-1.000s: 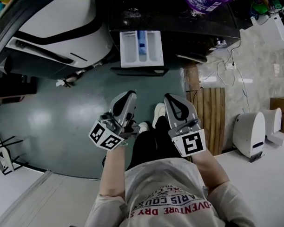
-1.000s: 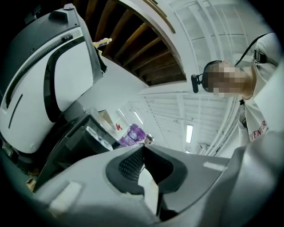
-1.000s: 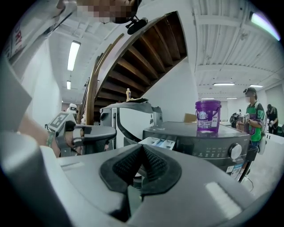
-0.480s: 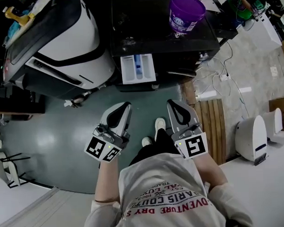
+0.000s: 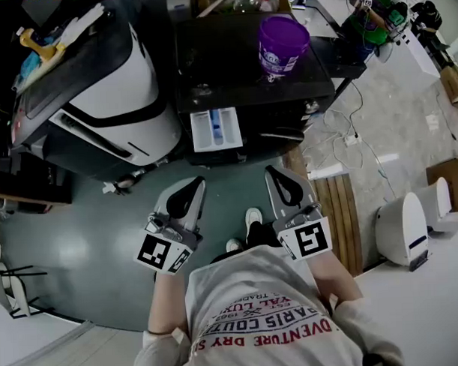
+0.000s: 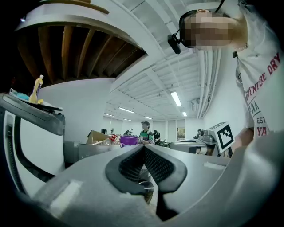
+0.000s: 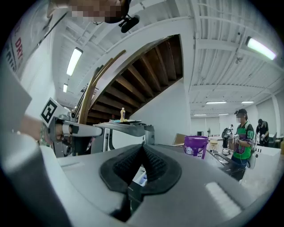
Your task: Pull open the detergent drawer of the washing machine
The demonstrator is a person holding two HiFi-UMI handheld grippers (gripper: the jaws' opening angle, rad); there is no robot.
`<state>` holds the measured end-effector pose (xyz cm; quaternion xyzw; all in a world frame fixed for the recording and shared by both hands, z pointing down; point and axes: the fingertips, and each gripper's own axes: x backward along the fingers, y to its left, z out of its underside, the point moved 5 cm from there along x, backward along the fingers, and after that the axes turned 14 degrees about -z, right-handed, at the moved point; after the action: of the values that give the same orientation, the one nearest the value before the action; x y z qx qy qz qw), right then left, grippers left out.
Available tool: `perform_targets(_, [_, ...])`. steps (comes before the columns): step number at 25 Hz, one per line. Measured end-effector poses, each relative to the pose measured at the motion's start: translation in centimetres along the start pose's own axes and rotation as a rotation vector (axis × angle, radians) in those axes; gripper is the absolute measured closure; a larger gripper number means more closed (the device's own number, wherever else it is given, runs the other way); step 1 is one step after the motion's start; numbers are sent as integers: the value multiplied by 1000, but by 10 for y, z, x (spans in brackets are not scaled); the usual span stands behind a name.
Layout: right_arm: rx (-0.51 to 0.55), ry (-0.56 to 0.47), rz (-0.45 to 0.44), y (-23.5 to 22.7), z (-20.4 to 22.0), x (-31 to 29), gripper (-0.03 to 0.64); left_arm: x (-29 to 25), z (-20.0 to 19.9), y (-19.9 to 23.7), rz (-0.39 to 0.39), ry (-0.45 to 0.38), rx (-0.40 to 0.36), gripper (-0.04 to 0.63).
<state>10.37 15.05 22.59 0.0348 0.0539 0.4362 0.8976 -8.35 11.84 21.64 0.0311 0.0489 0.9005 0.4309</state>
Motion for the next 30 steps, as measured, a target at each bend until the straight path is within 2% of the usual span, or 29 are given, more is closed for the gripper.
perform_targets(8, [2,9,-14,4,-1,-2,617,2,0,9,-58,9,-24,603])
perform_targets(16, [-26,25,-19,5,3,-4,617,3,-2,9,-74,13,-42,603])
perform_targets(25, [-21,21,-23,6,4,-5,617,4,-5,10,-63,11,-49,603])
perform_targets(30, [-18,20,-19,6,2,-6,617,3,-5,5,-23,15,-61,603])
